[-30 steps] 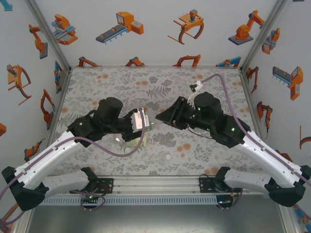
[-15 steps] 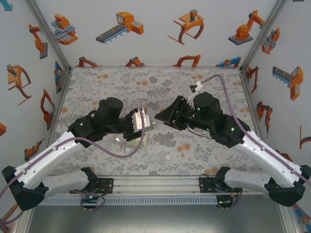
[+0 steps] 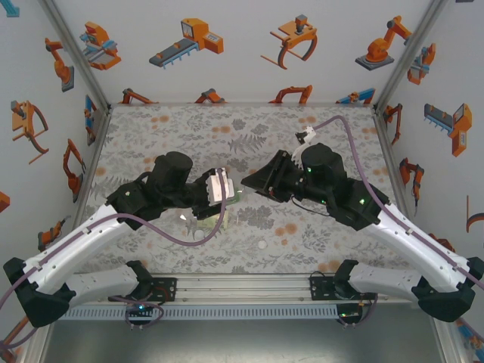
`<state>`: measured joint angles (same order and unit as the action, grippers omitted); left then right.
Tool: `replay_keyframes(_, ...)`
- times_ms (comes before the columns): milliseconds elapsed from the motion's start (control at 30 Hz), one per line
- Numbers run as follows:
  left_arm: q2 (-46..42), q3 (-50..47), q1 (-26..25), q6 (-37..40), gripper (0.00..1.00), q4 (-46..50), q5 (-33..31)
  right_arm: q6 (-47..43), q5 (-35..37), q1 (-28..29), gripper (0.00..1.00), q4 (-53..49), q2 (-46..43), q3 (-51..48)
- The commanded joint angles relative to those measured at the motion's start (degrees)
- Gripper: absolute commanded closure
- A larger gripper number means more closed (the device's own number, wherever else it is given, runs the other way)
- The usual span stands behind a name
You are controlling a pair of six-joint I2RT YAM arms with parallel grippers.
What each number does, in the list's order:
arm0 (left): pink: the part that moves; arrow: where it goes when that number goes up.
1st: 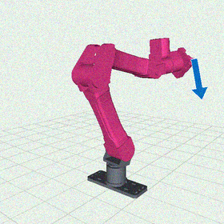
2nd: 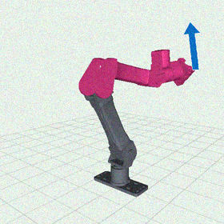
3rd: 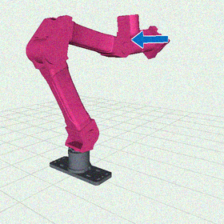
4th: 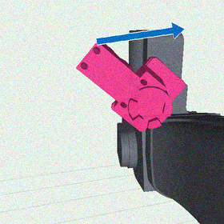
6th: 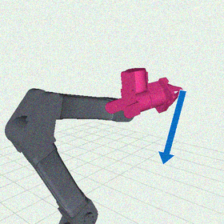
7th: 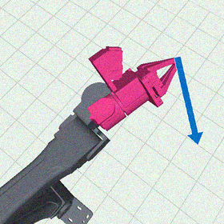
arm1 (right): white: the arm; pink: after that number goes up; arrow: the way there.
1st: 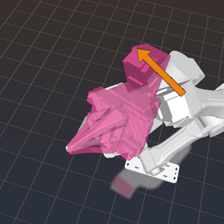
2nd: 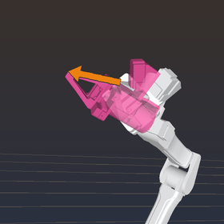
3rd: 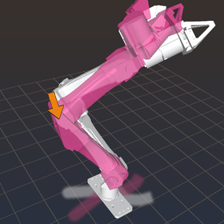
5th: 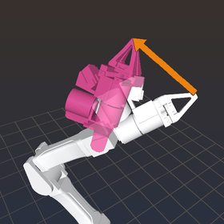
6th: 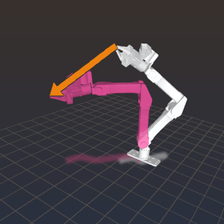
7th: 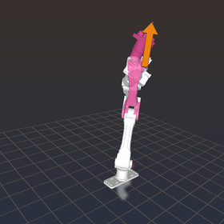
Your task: Screw on the bottle caps
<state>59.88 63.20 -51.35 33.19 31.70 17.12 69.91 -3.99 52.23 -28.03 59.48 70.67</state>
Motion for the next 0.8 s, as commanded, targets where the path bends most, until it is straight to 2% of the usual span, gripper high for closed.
replay_keyframes(0, -0.1, 0.4, -0.3, -1.0, 0.43, -2.6, 3.4, -0.4, 2.1, -0.1, 0.81, -0.3, -0.3, 1.2)
replay_keyframes(67, -0.3, 0.3, -0.3, -1.5, 0.20, -2.6, 4.5, -1.6, 2.2, -0.6, 0.83, -1.1, 0.4, 1.6)
replay_keyframes(200, -0.6, 0.4, -0.3, -3.2, 0.18, -2.4, 4.5, -6.1, 3.0, -2.1, 0.86, -4.3, 2.4, 3.4)
replay_keyframes(333, -0.4, 0.3, -0.3, -4.6, 0.08, -1.9, 3.2, -12.7, 3.6, -5.6, 0.87, -9.3, 5.1, 5.9)
replay_keyframes(567, 0.6, 0.2, 0.6, -10.1, 0.06, -1.0, -1.2, -29.4, 3.5, -17.2, 0.87, -18.7, 13.4, 12.5)
replay_keyframes(667, 1.9, 1.2, 3.3, -17.8, 0.04, -0.4, -3.4, -36.9, 5.2, -21.5, 0.87, -20.7, 18.7, 16.1)
replay_keyframes(767, 4.1, 5.0, 8.2, -26.5, 0.08, 4.8, -3.5, -42.9, 6.0, -24.8, 0.87, -20.8, 24.3, 19.8)
